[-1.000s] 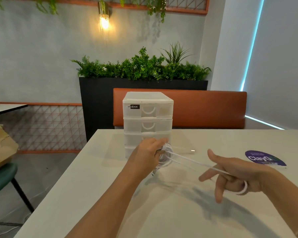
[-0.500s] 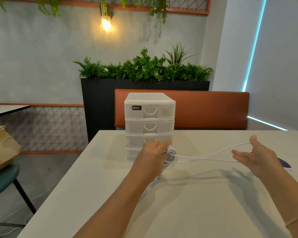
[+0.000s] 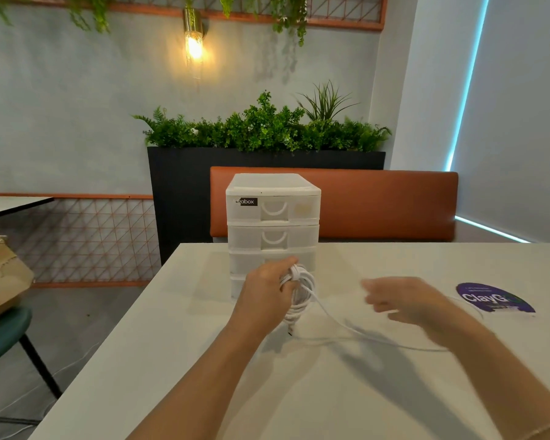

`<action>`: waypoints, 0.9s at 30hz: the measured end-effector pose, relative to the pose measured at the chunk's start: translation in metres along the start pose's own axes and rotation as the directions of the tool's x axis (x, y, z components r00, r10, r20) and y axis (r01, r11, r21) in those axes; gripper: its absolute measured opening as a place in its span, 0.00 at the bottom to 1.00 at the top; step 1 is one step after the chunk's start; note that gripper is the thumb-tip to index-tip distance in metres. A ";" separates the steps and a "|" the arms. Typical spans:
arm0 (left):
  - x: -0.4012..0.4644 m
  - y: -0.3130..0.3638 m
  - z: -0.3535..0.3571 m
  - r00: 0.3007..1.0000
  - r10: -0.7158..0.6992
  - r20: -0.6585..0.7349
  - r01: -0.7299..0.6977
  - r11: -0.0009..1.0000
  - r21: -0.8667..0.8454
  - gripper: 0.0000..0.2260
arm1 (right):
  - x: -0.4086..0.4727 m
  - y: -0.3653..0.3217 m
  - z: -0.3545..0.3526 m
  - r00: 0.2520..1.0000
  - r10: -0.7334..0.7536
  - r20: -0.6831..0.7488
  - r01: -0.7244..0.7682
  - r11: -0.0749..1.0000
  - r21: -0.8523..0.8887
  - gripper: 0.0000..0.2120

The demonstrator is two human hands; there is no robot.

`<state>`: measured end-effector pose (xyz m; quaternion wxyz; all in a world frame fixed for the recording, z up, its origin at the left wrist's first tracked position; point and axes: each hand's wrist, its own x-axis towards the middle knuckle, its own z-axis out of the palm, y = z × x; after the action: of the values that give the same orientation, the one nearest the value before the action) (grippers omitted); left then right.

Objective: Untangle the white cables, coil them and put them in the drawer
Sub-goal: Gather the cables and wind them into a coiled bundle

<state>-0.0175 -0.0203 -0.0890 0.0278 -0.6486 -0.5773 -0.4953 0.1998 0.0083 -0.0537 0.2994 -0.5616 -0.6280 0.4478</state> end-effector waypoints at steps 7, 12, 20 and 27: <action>0.000 0.007 -0.002 0.987 -0.129 0.099 0.134 0.990 -0.043 0.19 | -0.026 -0.009 0.065 0.945 -0.318 0.077 0.305 0.773 -0.557 0.06; -0.003 0.012 0.003 0.962 -0.010 0.271 0.008 1.000 0.010 0.18 | -0.035 -0.034 0.051 0.777 -0.629 -0.028 0.407 0.535 -0.740 0.12; -0.004 0.028 0.000 0.946 0.090 0.312 -0.044 0.987 -0.152 0.19 | 0.002 -0.044 0.026 0.712 -0.679 -0.177 0.544 0.693 -0.472 0.07; -0.004 0.026 0.000 0.944 0.011 0.331 0.062 0.975 -0.211 0.23 | 0.022 -0.031 0.044 0.906 -0.396 -0.150 0.405 0.913 0.036 0.04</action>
<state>0.0030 -0.0321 -0.0777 -0.1472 -0.7139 -0.5241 -0.4404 0.1427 0.0210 -0.0470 0.4466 -0.4403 -0.6922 0.3571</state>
